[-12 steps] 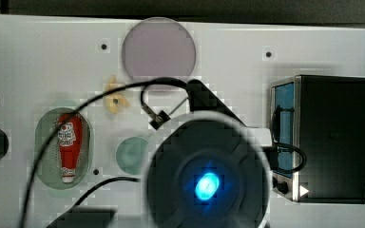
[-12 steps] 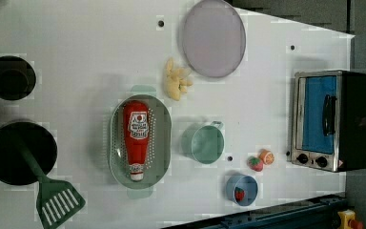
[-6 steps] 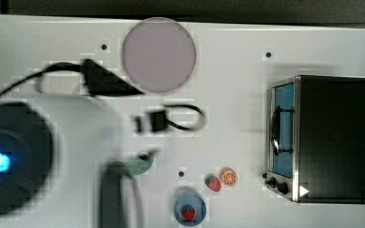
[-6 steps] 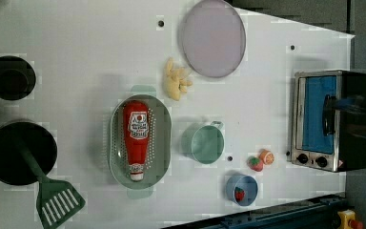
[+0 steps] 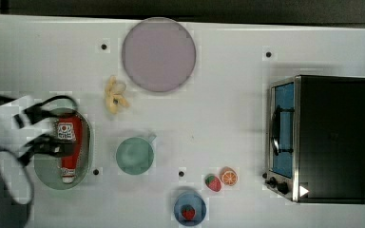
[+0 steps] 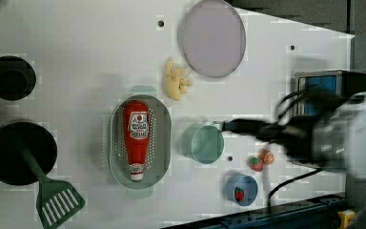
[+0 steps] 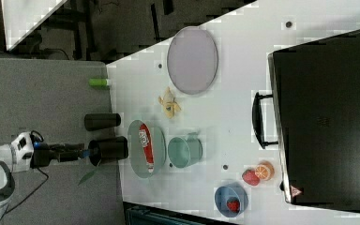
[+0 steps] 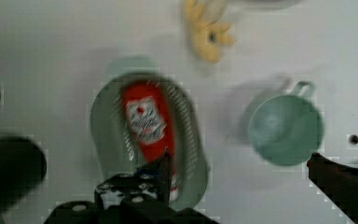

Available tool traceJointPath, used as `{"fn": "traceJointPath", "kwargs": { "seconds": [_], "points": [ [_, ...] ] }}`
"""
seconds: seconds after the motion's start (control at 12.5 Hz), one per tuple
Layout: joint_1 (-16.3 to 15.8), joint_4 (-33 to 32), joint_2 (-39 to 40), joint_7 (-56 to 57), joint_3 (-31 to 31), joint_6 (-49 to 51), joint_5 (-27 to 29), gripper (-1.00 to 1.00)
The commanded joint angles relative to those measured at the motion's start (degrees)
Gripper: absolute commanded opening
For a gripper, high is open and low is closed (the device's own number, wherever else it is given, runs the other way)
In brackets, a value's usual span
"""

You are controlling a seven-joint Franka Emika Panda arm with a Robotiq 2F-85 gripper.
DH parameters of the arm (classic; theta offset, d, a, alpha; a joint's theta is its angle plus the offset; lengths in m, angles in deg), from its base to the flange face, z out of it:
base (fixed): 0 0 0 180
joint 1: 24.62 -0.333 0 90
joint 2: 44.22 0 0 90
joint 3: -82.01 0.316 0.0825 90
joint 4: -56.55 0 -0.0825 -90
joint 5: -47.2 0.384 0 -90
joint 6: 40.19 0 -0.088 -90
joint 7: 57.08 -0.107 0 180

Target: Pick ketchup from strainer and place it on the table

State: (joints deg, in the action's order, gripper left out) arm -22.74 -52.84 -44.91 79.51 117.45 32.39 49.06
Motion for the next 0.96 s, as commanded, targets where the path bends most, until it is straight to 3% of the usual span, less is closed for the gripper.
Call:
{"fn": "traceJointPath", "kwargs": {
  "seconds": [0.08, 0.4, 0.96],
  "points": [
    [-0.05, -0.08, 2.45, -2.68, 4.96, -0.97, -0.08, 1.00],
    [-0.78, -4.67, 8.84, -2.68, 7.70, -9.36, -2.33, 1.00],
    [-1.44, -12.06, 20.01, -3.78, 7.17, -29.46, -12.44, 1.00]
  ]
}}
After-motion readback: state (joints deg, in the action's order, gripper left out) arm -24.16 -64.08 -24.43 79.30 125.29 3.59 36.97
